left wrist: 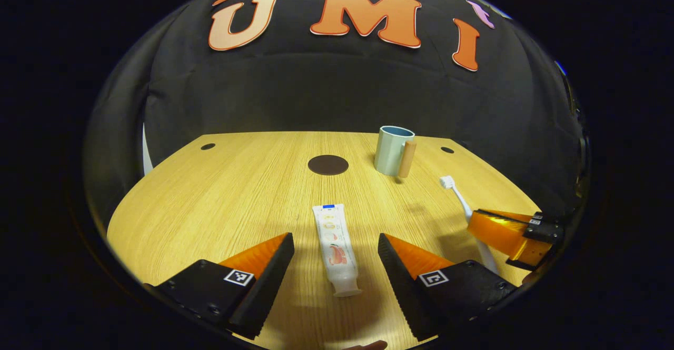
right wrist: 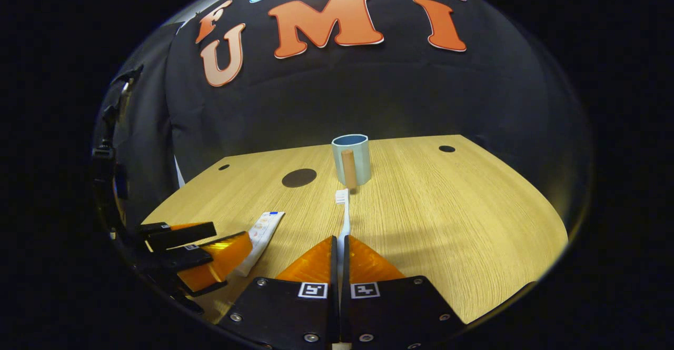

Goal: Put the toothbrush and toothpaste on the desktop into the cup, then pick up the cup and place it on the coaster on the desktop.

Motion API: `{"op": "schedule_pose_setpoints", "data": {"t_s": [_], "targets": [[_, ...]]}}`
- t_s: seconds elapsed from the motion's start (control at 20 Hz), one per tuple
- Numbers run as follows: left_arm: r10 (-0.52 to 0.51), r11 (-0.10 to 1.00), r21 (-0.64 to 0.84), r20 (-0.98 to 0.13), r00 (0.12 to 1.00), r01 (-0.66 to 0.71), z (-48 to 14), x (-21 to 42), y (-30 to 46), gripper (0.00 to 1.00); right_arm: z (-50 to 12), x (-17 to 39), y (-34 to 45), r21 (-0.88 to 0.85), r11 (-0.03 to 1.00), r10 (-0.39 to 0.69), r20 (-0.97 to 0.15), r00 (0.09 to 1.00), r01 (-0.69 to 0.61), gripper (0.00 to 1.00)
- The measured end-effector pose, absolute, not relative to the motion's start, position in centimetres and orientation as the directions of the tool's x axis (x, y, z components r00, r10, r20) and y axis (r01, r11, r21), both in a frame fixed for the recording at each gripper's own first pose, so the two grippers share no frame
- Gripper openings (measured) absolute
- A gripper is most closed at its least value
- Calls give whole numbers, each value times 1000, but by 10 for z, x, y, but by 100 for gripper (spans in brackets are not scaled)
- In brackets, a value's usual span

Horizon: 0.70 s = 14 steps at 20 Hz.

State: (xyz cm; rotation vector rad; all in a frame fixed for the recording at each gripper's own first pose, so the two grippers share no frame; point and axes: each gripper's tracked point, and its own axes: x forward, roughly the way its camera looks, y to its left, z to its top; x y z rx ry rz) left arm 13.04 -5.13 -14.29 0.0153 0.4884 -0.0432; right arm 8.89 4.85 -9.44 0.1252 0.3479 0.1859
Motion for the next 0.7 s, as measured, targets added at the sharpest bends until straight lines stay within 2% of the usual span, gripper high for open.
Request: {"op": "schedule_pose_setpoints", "data": {"t_s": [0.1, 0.3, 0.35, 0.5, 0.7], "targets": [[-31, 999, 9, -503, 864, 41, -153, 132, -52, 95, -89, 87, 45, 156, 975, 200, -316, 928, -157, 2], [-33, 999, -25, -548, 836, 24, -169, 140, -61, 80, -76, 83, 34, 165, 976, 185, -288, 940, -141, 2], [-33, 999, -24, -557, 830, 24, -171, 141, -64, 79, -75, 82, 32, 172, 975, 185, -285, 941, -139, 2], [-5, 1000, 12, -568, 823, 15, -178, 142, -63, 64, -72, 81, 24, 175, 976, 177, -280, 944, -131, 2], [23, 1000, 27, -604, 796, -8, -189, 145, -62, 63, -67, 80, 17, 179, 975, 175, -266, 948, -129, 2]]}}
